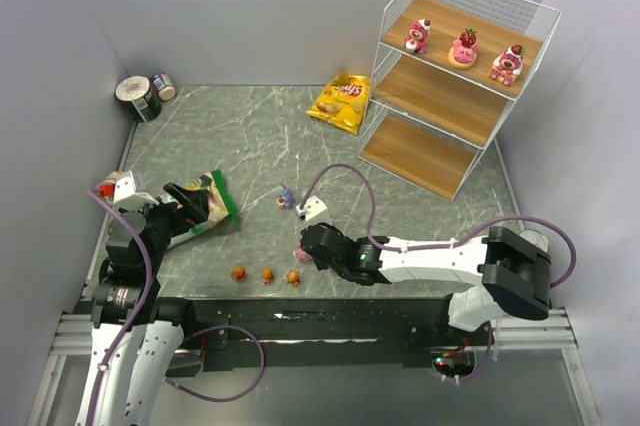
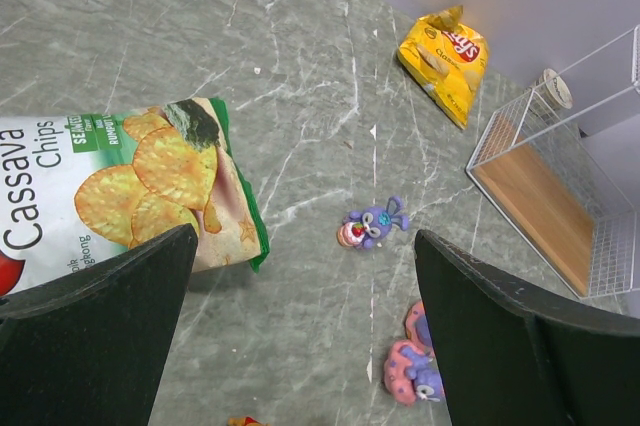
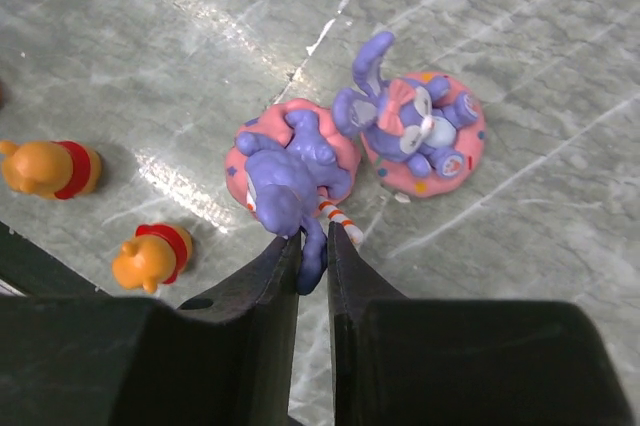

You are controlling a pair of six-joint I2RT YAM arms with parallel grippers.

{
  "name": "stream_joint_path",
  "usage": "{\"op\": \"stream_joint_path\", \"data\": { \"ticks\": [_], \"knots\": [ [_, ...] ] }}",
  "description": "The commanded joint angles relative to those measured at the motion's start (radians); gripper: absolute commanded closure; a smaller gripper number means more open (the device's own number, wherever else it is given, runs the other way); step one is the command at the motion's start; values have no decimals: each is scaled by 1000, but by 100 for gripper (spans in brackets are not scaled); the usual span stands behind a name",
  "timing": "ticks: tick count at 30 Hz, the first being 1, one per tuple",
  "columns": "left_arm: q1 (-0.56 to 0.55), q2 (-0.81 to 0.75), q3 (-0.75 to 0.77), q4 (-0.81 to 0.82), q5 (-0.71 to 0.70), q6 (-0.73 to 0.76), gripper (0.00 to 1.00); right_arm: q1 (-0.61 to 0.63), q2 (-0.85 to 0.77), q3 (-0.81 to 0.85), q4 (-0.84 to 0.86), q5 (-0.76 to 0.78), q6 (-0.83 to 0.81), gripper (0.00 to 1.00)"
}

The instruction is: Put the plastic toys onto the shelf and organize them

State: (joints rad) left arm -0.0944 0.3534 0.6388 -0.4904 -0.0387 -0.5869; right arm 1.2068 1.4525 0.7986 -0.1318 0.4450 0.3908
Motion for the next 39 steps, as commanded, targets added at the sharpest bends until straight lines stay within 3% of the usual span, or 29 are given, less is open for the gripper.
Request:
{"op": "stream_joint_path", "data": {
  "ticks": [1,8,12,23,29,39],
  "knots": [
    [2,-1,1,30,17,12,4,4,-112,48,-17,50,-33,100],
    [4,-8,2,26,16,12,4,5,-289,106,-118,57,-93,100],
    [4,-14,2,27,16,13,4,-29,-297,174,-180,123,-168,100],
    [4,-27,2,29,22,15,4,-381,-210,211,-92,28,-374,100],
    [4,-36,2,29,20,13,4,-509,-153,188,-29,-14,-526,100],
    [4,-33,2,29,22,13,4,-739,-92,218,37,-276,-756,100]
  ]
}}
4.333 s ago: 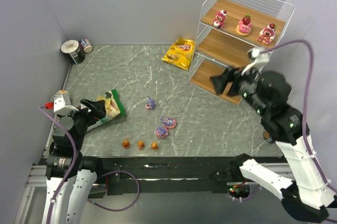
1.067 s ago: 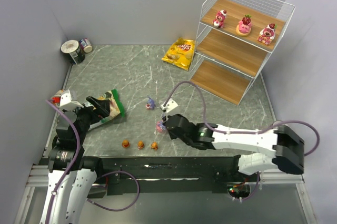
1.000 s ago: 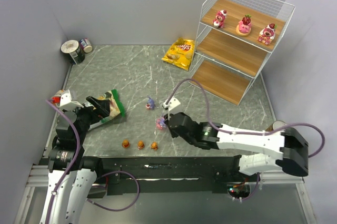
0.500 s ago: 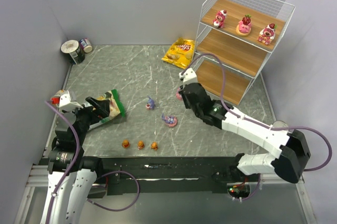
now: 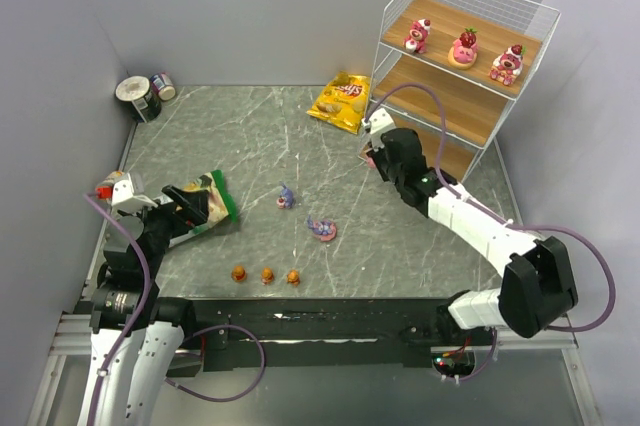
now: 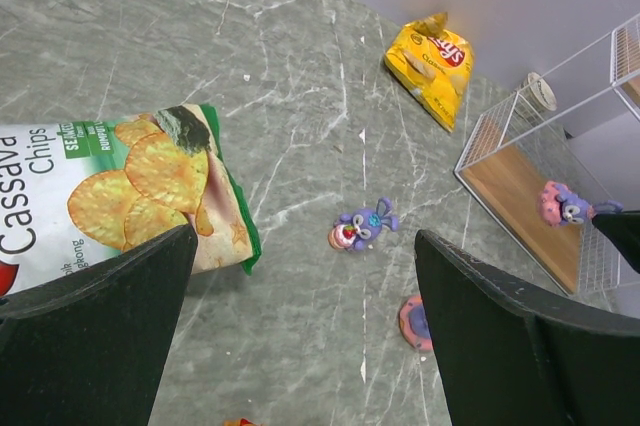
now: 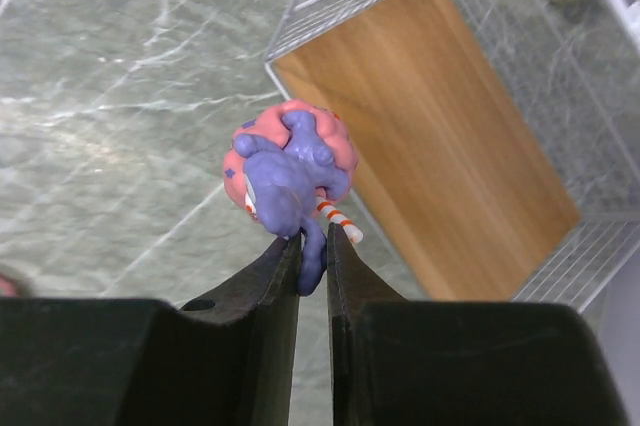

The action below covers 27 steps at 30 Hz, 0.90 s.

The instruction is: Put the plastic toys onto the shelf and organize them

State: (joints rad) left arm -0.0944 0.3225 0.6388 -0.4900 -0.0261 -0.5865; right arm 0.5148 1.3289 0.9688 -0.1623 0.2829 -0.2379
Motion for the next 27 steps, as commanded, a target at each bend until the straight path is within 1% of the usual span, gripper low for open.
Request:
{"op": "stream_joint_path", "data": {
  "ticks": [1,3,6,7,13,19,27],
  "knots": [
    [4,-5,2,28,8,13,4,-74,67,88,54,-131,-152,100],
    [4,-5,1,28,6,13,4,-101,107,125,21,-181,-179,100],
    [4,0,2,27,3,13,4,-117,200,201,-14,-205,-256,100],
    [4,1,2,27,2,13,4,-124,216,209,-16,-206,-291,100],
    [4,9,2,25,-3,13,4,-147,289,217,35,-195,-371,100],
    [4,15,4,24,-5,13,4,-159,332,203,105,-198,-396,100],
    [4,21,4,22,-12,11,4,-173,403,222,155,-176,-400,100]
  ]
}}
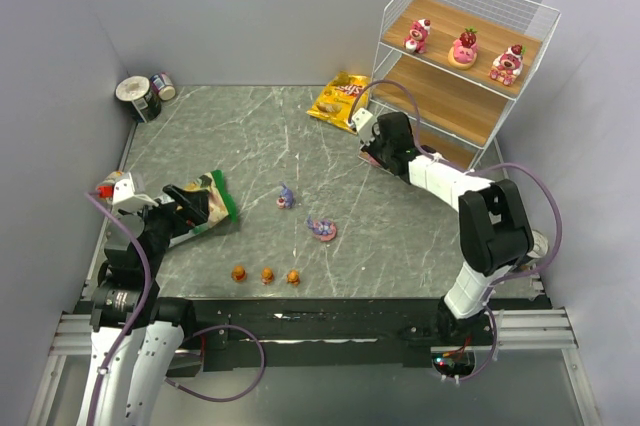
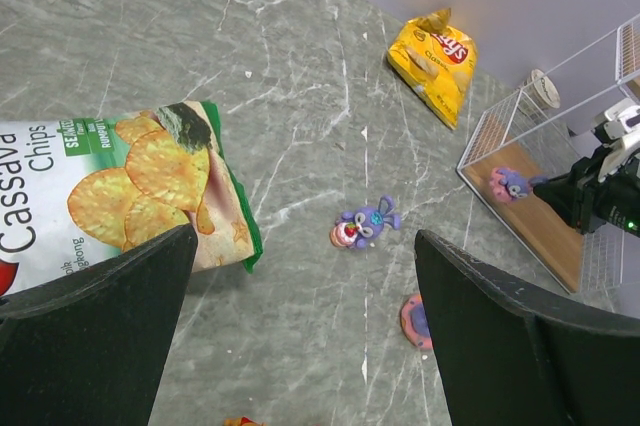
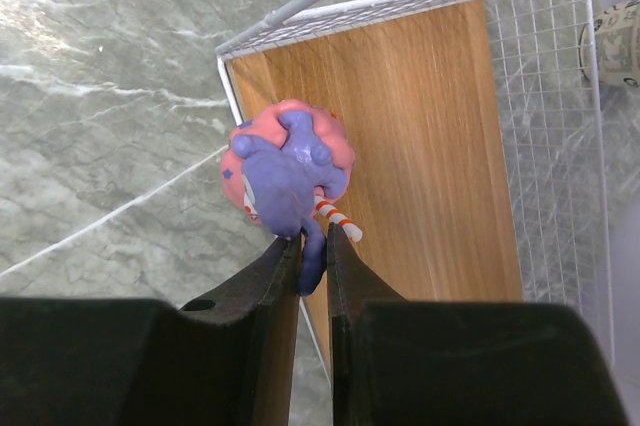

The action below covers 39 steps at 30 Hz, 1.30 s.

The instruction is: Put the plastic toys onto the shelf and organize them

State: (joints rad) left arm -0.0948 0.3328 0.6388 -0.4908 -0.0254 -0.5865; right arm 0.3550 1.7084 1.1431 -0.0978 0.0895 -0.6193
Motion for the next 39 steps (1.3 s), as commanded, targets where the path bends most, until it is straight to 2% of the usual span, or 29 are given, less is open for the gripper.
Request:
{"op": "stream_joint_path", "data": {
  "ticks": [1,17,39],
  "knots": [
    [4,11,4,21,-13,11,4,-16,25,52,87,19,-17,100],
    [4,8,5,21,-19,10,4,-24,77,107,93,82,24,100],
    [4,9,7,21,-24,11,4,-22,128,173,70,110,-11,87]
  ]
}}
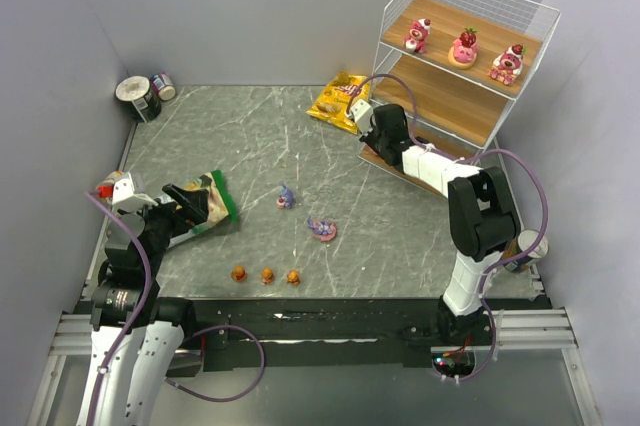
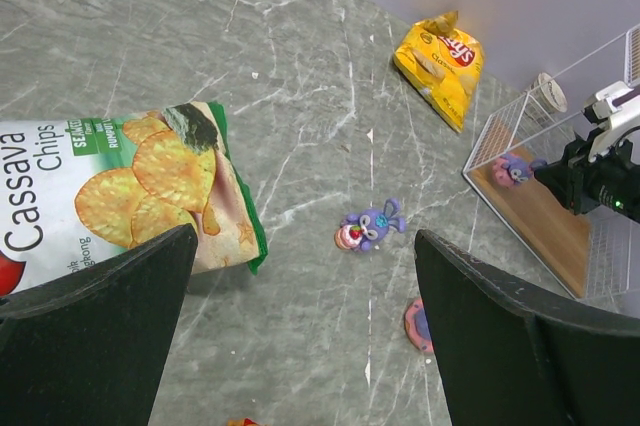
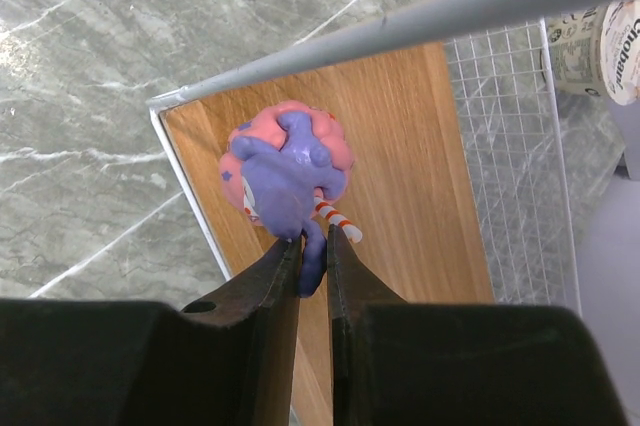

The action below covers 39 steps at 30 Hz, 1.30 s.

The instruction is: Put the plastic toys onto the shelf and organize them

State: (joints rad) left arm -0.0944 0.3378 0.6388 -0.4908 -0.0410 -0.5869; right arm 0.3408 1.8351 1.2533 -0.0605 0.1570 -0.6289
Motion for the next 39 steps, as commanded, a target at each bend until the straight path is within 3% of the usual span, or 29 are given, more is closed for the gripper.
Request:
{"op": "stream_joint_path", "data": {
  "ticks": [1,39],
  "knots": [
    [4,4,7,21,-8,12,4,-8,1,66,28,47,0,87],
    [4,3,9,18,-16,12,4,0,-48,5,56,90,24,65]
  ]
}}
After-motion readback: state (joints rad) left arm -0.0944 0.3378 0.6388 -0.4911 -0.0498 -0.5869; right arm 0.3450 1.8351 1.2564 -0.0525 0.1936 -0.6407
